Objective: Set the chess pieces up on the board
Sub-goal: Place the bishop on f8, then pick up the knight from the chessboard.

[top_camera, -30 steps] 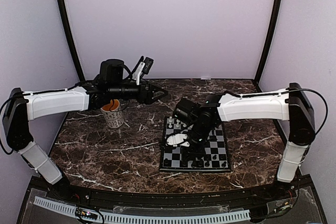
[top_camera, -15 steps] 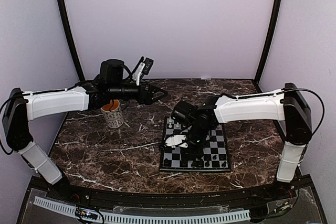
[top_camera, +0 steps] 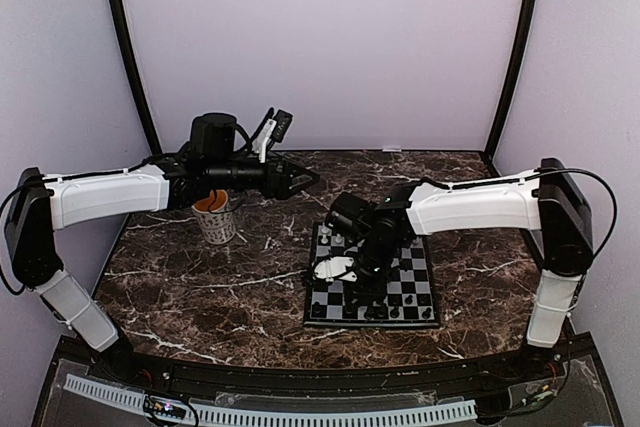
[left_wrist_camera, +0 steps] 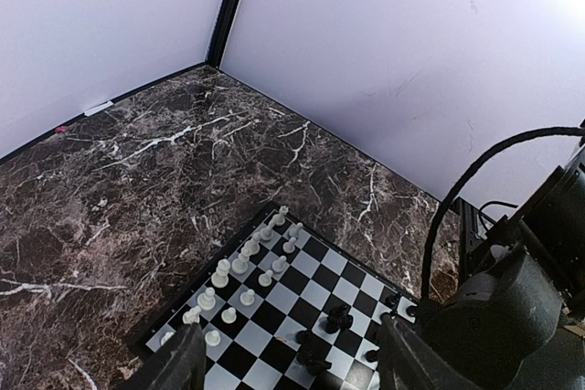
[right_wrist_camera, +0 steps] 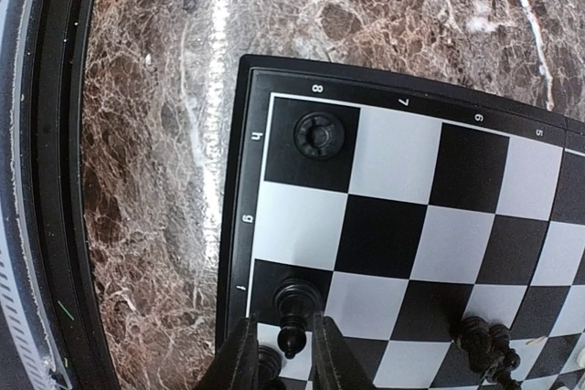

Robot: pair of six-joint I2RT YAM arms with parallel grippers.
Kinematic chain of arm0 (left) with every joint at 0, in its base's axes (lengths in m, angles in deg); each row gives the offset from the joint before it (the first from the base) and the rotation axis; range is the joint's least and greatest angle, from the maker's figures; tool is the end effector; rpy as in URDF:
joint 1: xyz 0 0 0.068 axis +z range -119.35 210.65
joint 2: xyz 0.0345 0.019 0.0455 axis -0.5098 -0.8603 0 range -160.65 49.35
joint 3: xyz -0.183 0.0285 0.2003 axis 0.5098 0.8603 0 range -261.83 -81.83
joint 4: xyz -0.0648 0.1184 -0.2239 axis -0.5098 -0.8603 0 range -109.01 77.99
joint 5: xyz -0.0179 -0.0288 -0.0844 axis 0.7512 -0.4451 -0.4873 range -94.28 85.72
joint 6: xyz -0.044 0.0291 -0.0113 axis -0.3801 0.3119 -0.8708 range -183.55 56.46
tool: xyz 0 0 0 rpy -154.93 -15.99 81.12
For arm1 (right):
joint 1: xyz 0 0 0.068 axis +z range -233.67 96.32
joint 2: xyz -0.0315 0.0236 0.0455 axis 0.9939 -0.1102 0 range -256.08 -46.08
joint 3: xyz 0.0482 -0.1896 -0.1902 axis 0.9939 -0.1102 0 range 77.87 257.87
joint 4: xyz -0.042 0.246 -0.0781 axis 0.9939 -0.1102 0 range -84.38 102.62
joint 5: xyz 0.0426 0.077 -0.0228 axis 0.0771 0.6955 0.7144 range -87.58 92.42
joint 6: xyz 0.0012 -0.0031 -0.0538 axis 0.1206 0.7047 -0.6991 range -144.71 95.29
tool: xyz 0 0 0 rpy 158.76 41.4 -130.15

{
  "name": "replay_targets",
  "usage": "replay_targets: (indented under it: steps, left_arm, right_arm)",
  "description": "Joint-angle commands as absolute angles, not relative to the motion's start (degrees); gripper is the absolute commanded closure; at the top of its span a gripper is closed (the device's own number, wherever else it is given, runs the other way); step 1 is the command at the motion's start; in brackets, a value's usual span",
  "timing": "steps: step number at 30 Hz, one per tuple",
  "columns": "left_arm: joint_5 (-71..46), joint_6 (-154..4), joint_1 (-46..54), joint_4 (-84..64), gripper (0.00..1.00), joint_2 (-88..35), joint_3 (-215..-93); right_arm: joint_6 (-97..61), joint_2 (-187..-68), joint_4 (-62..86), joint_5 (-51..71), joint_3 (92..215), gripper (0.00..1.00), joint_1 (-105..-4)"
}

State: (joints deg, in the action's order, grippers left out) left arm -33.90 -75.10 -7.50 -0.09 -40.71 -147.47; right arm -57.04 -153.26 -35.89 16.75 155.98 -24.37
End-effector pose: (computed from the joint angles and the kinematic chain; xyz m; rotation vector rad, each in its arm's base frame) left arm 0.2806 -0.2428 0.3082 0.8083 1.7115 -1.0689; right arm 0.1785 0.3181 0.1932 -2.1498 2.0326 0.4367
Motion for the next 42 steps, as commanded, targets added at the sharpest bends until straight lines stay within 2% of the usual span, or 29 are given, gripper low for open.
replay_targets:
  steps: [1, 8, 13, 19, 33, 42]
  left_arm:
    - [-34.6, -74.54, -7.83, -0.23, 0.34, -38.15, -149.24]
    - [-34.6, -74.71, -7.78, -0.1, 0.34, -38.07, -149.2]
    - [-34.58, -74.8, -7.79, -0.07, 0.34, -37.99, -149.15]
    - [-34.71, -75.03, -7.83, 0.1, 0.34, -37.99, -149.15]
    - [-34.74, -74.89, -7.81, 0.03, 0.34, -37.95, -149.15]
    - [-34.72, -74.71, -7.76, -0.13, 0.34, -37.98, -149.15]
  right_arm:
    - [-57.57, -150.54, -37.83, 17.19, 158.38, 0.76, -24.62]
    - [-55.77, -149.75, -37.03, 17.09, 162.73, 0.75, -32.69]
    - [-56.3, -150.4, -34.6, 12.87, 160.96, 0.61, -34.05]
    - [-57.28, -152.29, -33.86, 12.24, 160.84, 0.59, -34.51]
    - [-59.5, -156.38, -34.48, 15.01, 161.12, 0.71, -34.52]
    - [-59.51, -157.92, -34.57, 15.13, 161.15, 0.75, -34.52]
